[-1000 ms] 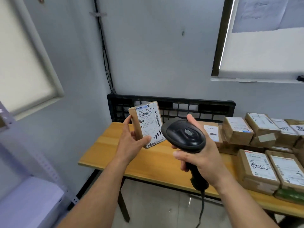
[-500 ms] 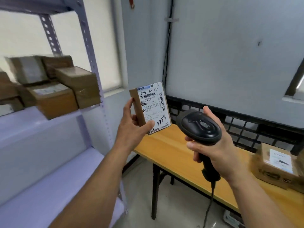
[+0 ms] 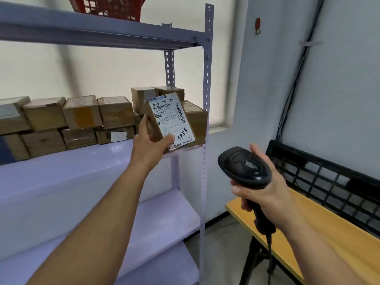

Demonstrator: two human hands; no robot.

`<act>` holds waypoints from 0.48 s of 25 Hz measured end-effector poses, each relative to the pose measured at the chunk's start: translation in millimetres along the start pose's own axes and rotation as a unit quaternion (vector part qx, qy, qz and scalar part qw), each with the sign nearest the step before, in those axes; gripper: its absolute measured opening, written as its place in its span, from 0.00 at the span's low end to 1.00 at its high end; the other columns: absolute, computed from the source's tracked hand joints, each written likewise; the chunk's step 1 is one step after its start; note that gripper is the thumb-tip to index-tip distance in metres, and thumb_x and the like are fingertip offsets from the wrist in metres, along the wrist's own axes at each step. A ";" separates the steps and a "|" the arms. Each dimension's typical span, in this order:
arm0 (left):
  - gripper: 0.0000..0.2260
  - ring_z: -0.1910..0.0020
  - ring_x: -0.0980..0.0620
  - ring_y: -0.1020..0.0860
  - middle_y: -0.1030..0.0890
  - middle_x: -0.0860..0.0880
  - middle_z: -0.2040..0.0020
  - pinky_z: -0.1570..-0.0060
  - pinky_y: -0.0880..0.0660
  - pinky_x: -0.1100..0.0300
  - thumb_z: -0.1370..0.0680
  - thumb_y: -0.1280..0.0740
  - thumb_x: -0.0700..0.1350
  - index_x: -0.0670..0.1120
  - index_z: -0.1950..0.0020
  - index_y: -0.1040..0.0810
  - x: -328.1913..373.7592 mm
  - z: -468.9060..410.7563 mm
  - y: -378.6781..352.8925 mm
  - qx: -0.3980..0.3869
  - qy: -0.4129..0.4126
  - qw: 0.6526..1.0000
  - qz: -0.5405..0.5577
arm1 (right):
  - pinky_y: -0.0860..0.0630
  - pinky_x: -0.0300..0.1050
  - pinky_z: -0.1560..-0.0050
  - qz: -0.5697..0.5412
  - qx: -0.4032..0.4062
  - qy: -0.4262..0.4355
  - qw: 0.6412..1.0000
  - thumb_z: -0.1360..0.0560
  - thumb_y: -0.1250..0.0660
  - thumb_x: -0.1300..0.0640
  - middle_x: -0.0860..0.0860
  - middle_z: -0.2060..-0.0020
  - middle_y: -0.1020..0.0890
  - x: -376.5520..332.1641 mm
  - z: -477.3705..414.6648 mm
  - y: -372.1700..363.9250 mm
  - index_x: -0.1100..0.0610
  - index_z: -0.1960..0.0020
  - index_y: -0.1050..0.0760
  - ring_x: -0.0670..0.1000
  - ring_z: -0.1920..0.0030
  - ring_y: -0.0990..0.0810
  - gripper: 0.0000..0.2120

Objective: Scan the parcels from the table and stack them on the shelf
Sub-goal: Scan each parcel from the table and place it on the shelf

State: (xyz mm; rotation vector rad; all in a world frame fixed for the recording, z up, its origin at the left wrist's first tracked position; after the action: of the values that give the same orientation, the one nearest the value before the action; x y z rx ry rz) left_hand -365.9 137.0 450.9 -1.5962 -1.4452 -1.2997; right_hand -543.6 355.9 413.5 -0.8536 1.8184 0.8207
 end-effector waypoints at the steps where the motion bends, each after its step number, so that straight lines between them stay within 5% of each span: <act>1: 0.39 0.43 0.49 0.21 0.23 0.46 0.37 0.49 0.20 0.54 0.26 0.28 0.45 0.55 0.22 0.47 -0.2 -15.7 5.4 0.005 0.007 1.000 -0.003 | 0.23 0.47 0.71 0.004 -0.004 0.002 1.000 0.34 0.23 0.69 0.58 0.51 0.17 0.1 -10.1 -6.0 0.28 0.36 0.38 0.57 0.72 0.22 0.45; 5: 0.36 0.43 0.46 0.21 0.22 0.48 0.37 0.44 0.22 0.45 0.28 0.28 0.50 0.55 0.24 0.42 2.5 -76.0 15.7 0.012 0.030 0.999 -0.018 | 0.23 0.46 0.71 0.008 -0.010 0.005 1.000 0.34 0.23 0.68 0.58 0.47 0.19 -0.7 -49.5 -23.2 0.27 0.37 0.38 0.56 0.72 0.22 0.45; 9: 0.33 0.41 0.44 0.23 0.25 0.48 0.33 0.57 0.19 0.50 0.26 0.31 0.52 0.54 0.24 0.42 -0.2 -113.9 7.0 -0.012 0.063 0.997 -0.050 | 0.24 0.44 0.71 0.011 -0.010 0.004 1.000 0.34 0.23 0.69 0.58 0.45 0.20 -0.1 -75.1 -34.5 0.27 0.36 0.39 0.55 0.71 0.21 0.45; 12: 0.32 0.35 0.41 0.27 0.31 0.47 0.28 0.43 0.23 0.46 0.23 0.37 0.58 0.57 0.22 0.46 -8.5 -129.5 1.8 -0.006 0.064 0.989 -0.135 | 0.23 0.44 0.71 0.018 -0.004 0.001 1.000 0.33 0.23 0.69 0.57 0.45 0.20 2.7 -85.1 -38.1 0.29 0.35 0.38 0.54 0.72 0.21 0.45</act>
State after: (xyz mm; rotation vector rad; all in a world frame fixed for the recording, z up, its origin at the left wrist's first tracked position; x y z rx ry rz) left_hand -396.7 15.8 485.6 -1.3299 -1.6157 -1.5346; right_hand -552.1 265.1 433.5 -0.8291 1.8381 0.8502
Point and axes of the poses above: each hand's wrist, its own z-axis away from the middle knuckle, its own y-axis out of the back of the hand, x = y × z, the point moved 3 cm from there along -z, towards the middle knuckle
